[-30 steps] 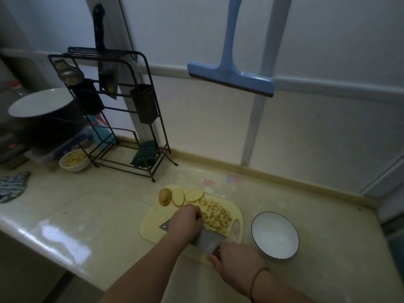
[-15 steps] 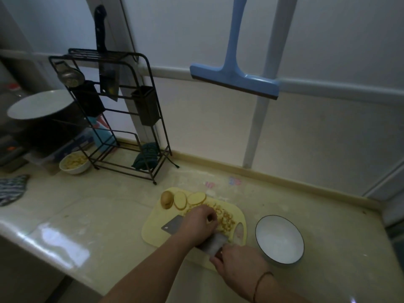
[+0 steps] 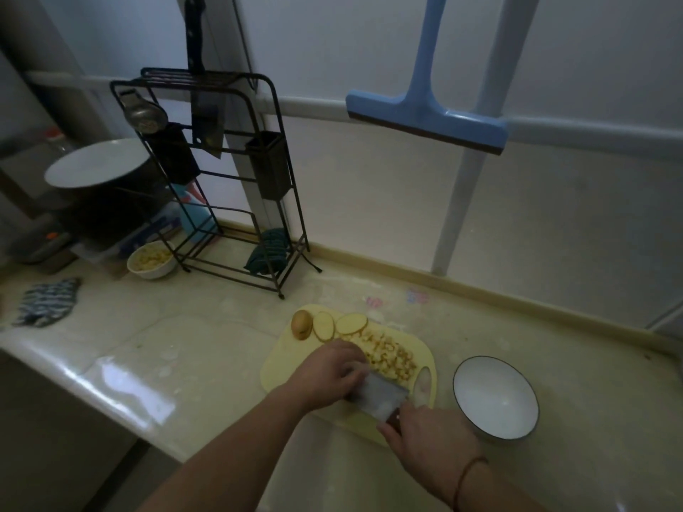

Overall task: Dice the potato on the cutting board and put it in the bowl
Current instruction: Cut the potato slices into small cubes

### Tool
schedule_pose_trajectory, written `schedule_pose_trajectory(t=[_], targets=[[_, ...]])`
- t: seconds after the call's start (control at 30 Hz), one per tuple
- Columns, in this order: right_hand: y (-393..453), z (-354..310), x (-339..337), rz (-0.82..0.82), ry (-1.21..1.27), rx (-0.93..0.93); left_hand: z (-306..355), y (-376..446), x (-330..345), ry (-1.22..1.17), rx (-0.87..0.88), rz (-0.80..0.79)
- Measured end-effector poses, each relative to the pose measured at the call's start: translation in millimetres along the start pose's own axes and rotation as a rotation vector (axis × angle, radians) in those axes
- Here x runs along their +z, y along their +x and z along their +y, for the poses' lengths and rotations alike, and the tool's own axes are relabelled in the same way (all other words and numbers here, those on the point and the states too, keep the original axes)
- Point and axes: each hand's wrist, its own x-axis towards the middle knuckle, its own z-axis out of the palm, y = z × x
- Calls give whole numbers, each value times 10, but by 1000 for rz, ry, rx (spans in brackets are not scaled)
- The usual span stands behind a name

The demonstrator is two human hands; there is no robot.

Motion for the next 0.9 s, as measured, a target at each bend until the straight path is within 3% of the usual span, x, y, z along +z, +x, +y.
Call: schedule_pose_trajectory(t=[0.1,0.17,0.27,0.33,0.4,0.47,0.6,0.8,0.9], targets=[[-48,35,46,15,21,13,-205,-56,-130,-125,-221,352],[-84,55,93,22,145,36,-400,-143,-291,-115,-417,496],[-71,-21,136,-57,516,98,-675,-315,-528,-204,-686,637],[3,-125,181,-153,885,183,-839,-415,-589,-243,-771,683],[90,-244,218,-289,1199,275,-912,-474,-587,-248,-798,661],[162,-315,251,-387,1317,305,-902,-493,-553,-249,-783,612],[200,-296,302,-434,1323,324,-850,-462,-455,-197,-716,486],[123,14,300,-337,1393,446,-838,-339,-408,-134,-643,397],[105,91,230,-353,1420,413,-750,-125,-445,-55,-521,305]])
